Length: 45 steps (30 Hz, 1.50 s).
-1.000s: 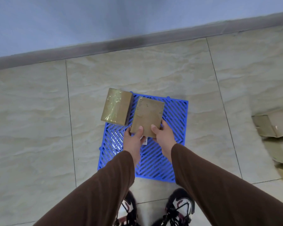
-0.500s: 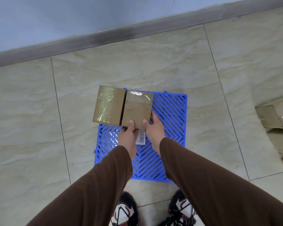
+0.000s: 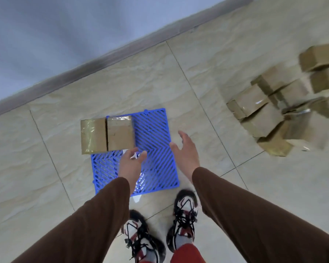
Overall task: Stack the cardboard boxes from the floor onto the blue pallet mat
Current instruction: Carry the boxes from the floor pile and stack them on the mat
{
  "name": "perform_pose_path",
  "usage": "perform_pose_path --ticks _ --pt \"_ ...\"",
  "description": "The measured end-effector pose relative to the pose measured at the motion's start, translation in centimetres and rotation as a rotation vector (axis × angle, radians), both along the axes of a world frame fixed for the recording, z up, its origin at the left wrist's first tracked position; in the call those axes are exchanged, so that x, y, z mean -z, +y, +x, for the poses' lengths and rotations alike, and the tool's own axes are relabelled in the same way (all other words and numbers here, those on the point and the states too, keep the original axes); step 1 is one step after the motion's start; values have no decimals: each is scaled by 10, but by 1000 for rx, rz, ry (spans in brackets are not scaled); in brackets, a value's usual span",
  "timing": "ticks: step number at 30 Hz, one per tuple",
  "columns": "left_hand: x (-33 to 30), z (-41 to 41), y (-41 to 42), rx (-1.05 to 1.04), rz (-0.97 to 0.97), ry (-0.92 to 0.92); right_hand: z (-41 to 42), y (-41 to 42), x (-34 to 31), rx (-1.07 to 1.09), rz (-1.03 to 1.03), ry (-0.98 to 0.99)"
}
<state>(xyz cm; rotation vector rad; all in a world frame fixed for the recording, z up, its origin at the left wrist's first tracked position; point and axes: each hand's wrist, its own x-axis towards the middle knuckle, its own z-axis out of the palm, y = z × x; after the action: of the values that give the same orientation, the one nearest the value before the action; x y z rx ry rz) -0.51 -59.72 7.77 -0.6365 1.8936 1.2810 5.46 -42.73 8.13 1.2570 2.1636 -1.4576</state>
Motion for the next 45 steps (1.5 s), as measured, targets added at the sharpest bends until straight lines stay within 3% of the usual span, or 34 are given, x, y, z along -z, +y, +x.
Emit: perform_pose_path --ticks 6,13,20,27,36,42,45 --pt "-52 14 87 169 -35 235 58 87 -62 138 72 71" --pt "-64 76 182 338 -77 313 133 196 -79 124 41 43" --pt "-61 137 254 336 -113 296 182 316 -84 39 59 -35" --pt "-50 133 300 336 -112 252 160 393 -72 90 10 -129" --pt "-27 88 353 436 -174 284 111 463 -37 -71 155 -177" --pt "18 57 388 642 -472 315 77 502 13 -345 326 -217" --pt "47 47 415 572 -499 339 56 513 44 -503 399 -165"
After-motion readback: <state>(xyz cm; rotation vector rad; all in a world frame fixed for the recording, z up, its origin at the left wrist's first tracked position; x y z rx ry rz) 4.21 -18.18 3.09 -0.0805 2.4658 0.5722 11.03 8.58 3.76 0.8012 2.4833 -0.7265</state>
